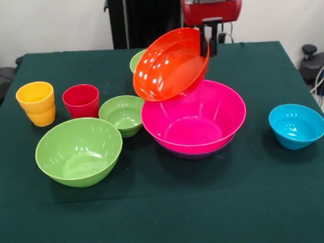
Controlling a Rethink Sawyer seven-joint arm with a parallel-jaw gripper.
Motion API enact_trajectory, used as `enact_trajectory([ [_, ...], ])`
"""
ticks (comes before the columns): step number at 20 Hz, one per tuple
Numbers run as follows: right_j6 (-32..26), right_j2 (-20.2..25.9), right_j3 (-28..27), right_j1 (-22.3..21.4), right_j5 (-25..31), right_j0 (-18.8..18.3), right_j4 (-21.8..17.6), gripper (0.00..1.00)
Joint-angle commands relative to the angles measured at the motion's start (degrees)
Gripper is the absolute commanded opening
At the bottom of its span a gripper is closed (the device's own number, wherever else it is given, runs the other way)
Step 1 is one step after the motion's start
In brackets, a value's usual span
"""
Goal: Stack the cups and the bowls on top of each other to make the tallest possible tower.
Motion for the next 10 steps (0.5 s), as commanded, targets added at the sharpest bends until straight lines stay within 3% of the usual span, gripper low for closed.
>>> enact_trajectory([
  [1,4.5,-0.5,-0.7,0.9,-2.4,-2.4,1.2,0.0],
  [10,3.0,0.4,-2.0,0.5,-0.3,-4.1,0.8,0.0],
])
